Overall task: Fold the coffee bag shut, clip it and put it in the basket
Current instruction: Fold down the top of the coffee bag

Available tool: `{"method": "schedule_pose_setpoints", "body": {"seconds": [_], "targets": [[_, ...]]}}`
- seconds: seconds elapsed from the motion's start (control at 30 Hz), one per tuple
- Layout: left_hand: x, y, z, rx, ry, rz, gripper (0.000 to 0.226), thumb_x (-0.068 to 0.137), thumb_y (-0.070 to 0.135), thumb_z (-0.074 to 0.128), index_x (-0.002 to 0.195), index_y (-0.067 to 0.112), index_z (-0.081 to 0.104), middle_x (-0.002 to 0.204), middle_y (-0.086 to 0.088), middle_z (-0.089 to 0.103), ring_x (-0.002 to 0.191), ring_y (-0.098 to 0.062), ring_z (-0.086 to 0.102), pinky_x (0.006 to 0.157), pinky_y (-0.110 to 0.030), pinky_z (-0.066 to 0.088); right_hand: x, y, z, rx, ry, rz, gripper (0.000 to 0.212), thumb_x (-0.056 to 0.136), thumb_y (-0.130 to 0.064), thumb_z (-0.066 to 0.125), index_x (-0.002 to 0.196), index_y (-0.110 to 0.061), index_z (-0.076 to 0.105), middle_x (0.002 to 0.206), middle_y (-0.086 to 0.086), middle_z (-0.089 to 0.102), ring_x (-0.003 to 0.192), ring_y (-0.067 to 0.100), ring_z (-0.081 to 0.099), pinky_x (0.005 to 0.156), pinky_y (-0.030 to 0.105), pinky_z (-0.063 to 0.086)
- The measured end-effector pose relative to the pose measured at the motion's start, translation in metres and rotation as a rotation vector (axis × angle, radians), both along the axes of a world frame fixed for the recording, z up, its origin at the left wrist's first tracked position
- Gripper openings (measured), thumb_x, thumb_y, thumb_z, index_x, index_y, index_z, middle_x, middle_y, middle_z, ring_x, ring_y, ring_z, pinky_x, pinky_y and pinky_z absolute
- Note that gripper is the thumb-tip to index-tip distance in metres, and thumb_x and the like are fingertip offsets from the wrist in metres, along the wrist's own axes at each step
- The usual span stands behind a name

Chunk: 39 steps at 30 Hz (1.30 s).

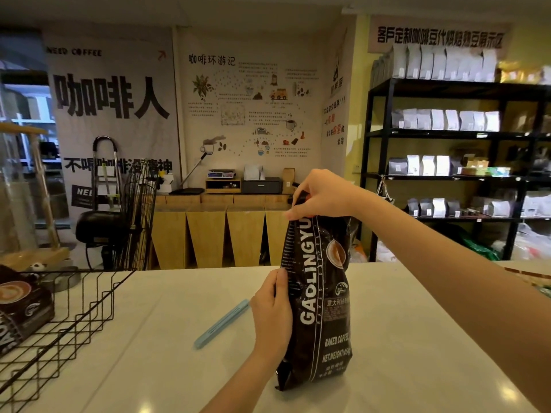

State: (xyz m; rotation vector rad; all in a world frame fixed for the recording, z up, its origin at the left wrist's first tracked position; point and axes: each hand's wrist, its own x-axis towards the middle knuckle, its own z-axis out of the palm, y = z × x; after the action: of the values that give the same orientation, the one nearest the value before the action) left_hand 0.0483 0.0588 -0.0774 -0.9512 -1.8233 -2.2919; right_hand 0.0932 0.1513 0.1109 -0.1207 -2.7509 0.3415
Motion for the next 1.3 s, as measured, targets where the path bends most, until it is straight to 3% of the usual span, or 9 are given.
{"method": "schedule_pose_setpoints", "body": {"seconds": [0.1,0.27,0.53,0.67,0.77,0.87,1.03,1.2,1.3], "targets": [[0.003,0.0,-0.003,0.005,0.034,0.032,0.03,0.093,0.028,0.038,0.079,0.013,0.06,0.076,-0.005,0.067,0.073,-0.018,0.063,0.066,-0.032,0.054,0.002,0.001,0.0,-0.007,-0.023,0.003,0.03,0.078,-0.031,0.068,0.088,-0.003,0.071,0.09,0.022,0.072,0.086,0.037,0.067,0.079,0.049,0.054],[0.01,-0.002,-0.002,0.025,0.117,0.056,0.026,0.092,0.022,0.039,0.076,0.023,0.059,0.072,0.002,0.066,0.067,-0.004,0.062,0.056,-0.014,0.048,0.006,0.004,0.003,-0.061,-0.05,-0.011,0.033,0.076,-0.035,0.069,0.087,-0.004,0.069,0.074,0.003,0.069,0.073,0.017,0.067,0.07,0.027,0.055],[0.006,-0.017,-0.004,-0.085,0.109,-0.065,0.015,0.091,0.036,0.033,0.106,0.039,0.034,0.103,0.016,0.06,0.089,0.001,0.062,0.069,-0.006,0.049,0.001,0.004,-0.002,0.027,-0.061,0.008,0.024,0.078,-0.037,0.067,0.08,-0.013,0.063,0.065,-0.009,0.06,0.062,0.002,0.058,0.059,0.014,0.048],[0.008,-0.029,-0.004,-0.165,0.125,-0.205,0.028,0.077,0.049,0.056,0.097,0.033,0.044,0.107,0.01,0.061,0.098,-0.007,0.062,0.075,-0.017,0.053,0.0,0.004,-0.003,0.019,-0.074,0.065,0.023,0.08,-0.037,0.065,0.089,-0.016,0.064,0.077,-0.008,0.062,0.074,0.007,0.06,0.067,0.015,0.048],[0.014,-0.03,0.0,-0.254,0.021,-0.313,0.03,0.075,0.03,0.067,0.094,0.022,0.046,0.101,0.01,0.063,0.088,-0.002,0.064,0.072,-0.025,0.056,0.003,0.0,0.001,0.011,-0.106,0.146,0.024,0.079,-0.032,0.066,0.1,-0.021,0.06,0.093,-0.01,0.06,0.078,0.006,0.059,0.071,0.016,0.047],[0.011,-0.029,0.0,-0.214,-0.05,-0.302,0.035,0.071,0.022,0.072,0.095,0.018,0.047,0.099,0.011,0.063,0.083,0.004,0.064,0.071,-0.025,0.057,0.005,-0.001,0.004,0.014,-0.094,0.205,0.023,0.078,-0.017,0.069,0.096,-0.027,0.059,0.104,-0.001,0.062,0.084,0.023,0.064,0.075,0.024,0.054],[0.002,-0.029,0.002,-0.236,-0.048,-0.377,0.03,0.073,0.019,0.07,0.093,0.02,0.047,0.102,0.012,0.063,0.088,0.002,0.063,0.066,-0.018,0.054,0.002,-0.006,0.008,0.236,-0.188,0.143,0.017,0.074,-0.018,0.072,0.088,-0.026,0.07,0.095,-0.006,0.065,0.086,0.01,0.061,0.071,0.019,0.051],[-0.009,-0.031,0.004,-0.266,-0.034,-0.519,0.03,0.076,0.015,0.066,0.099,0.018,0.046,0.11,0.009,0.061,0.095,0.001,0.063,0.07,-0.022,0.054,0.0,-0.009,0.025,0.345,-0.306,0.09,0.017,0.07,-0.023,0.075,0.086,-0.028,0.073,0.091,-0.002,0.072,0.083,0.014,0.068,0.079,0.032,0.056],[-0.011,-0.032,0.004,-0.251,-0.045,-0.545,0.029,0.076,0.012,0.067,0.097,0.017,0.047,0.111,0.006,0.062,0.096,-0.002,0.064,0.071,-0.022,0.054,0.0,-0.014,0.026,0.387,-0.293,0.105,0.015,0.071,-0.018,0.075,0.085,-0.021,0.074,0.078,-0.008,0.069,0.075,0.016,0.069,0.075,0.028,0.057]]}}
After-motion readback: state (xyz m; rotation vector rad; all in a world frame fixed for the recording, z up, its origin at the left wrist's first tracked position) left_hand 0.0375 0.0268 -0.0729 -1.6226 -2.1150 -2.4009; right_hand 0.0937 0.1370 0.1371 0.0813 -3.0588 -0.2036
